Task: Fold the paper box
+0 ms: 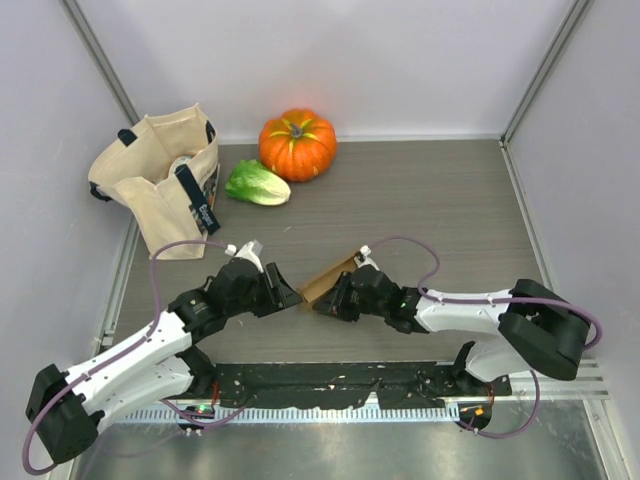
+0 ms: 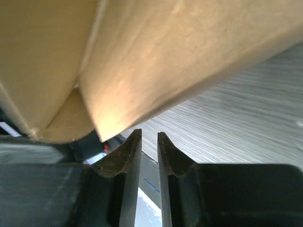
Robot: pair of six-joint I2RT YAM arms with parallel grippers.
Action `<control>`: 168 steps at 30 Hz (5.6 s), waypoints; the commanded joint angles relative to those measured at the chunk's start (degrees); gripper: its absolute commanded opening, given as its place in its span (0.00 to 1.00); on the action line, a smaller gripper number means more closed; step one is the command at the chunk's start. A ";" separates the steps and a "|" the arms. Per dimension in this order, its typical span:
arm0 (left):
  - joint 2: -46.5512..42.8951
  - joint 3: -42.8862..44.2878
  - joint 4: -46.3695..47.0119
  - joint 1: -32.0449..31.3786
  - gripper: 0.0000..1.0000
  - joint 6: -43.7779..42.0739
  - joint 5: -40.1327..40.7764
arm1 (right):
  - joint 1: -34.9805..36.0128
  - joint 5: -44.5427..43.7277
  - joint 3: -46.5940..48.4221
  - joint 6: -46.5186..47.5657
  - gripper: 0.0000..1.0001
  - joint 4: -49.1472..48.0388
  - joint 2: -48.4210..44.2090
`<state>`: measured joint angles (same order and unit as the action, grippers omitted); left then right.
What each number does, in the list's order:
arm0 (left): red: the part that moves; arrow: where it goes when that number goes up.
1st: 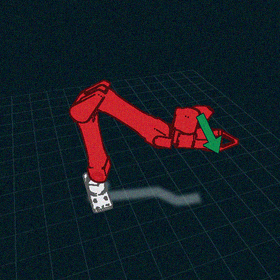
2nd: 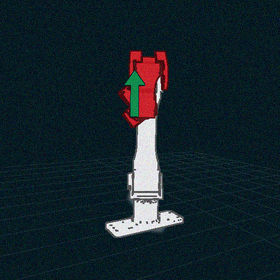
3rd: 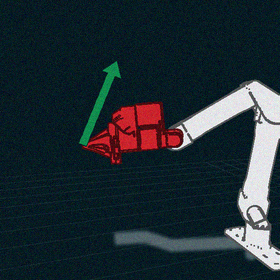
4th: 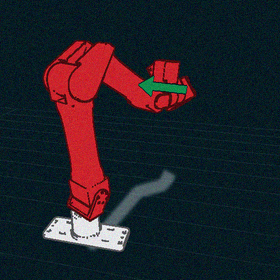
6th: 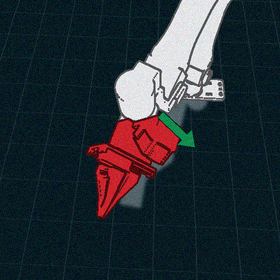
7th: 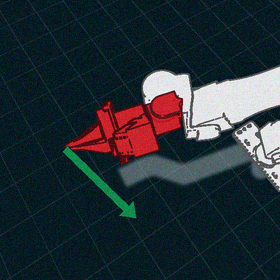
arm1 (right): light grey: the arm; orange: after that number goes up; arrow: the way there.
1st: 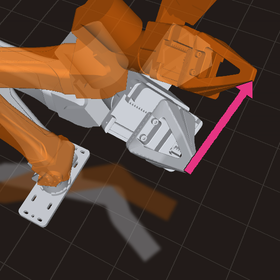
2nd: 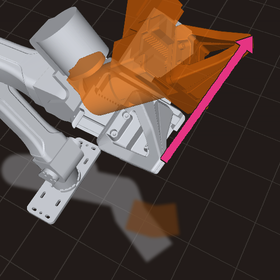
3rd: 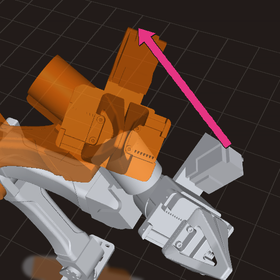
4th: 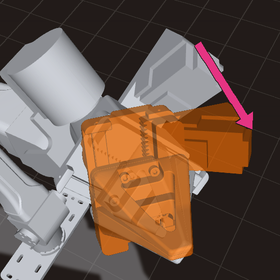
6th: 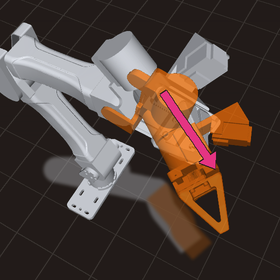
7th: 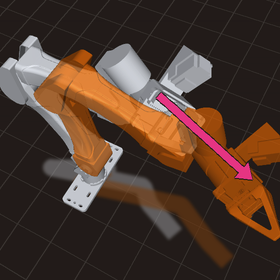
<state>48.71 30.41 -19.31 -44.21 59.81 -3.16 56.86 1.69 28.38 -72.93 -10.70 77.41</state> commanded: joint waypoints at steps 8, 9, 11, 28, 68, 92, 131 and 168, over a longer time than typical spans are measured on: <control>-9.59 -1.59 -7.33 0.79 0.65 -1.18 7.30 | -3.06 -1.43 -2.46 18.20 0.36 23.33 -20.87; -9.60 -1.32 -6.62 0.79 0.73 -3.10 6.42 | -4.64 -1.43 -1.93 20.78 0.39 28.14 -24.55; -8.90 0.51 -5.57 0.61 0.76 -5.31 3.43 | -11.05 0.41 1.30 30.33 0.41 31.42 -26.86; -7.21 3.43 -8.11 -0.62 0.74 -3.04 5.88 | -34.62 -2.41 1.05 34.43 0.19 4.55 -10.02; 27.32 4.30 11.23 7.81 0.22 -0.83 5.88 | -30.94 21.78 -4.38 23.54 0.14 -16.47 6.98; -9.52 -1.24 1.46 9.23 0.68 -12.15 -4.04 | -21.81 3.06 -5.09 50.68 0.53 8.70 -40.93; 13.17 9.75 4.20 9.05 0.52 -27.56 -8.27 | -21.00 3.40 -4.04 56.93 0.45 -0.64 -24.15; 15.54 15.20 -3.88 9.05 0.33 -26.67 -6.78 | -19.77 1.65 -5.88 50.78 0.39 -1.17 -19.40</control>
<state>64.10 42.35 -21.37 -35.14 33.98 -11.11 36.67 4.95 22.55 -21.98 -9.61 57.63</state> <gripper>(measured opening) 0.336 0.393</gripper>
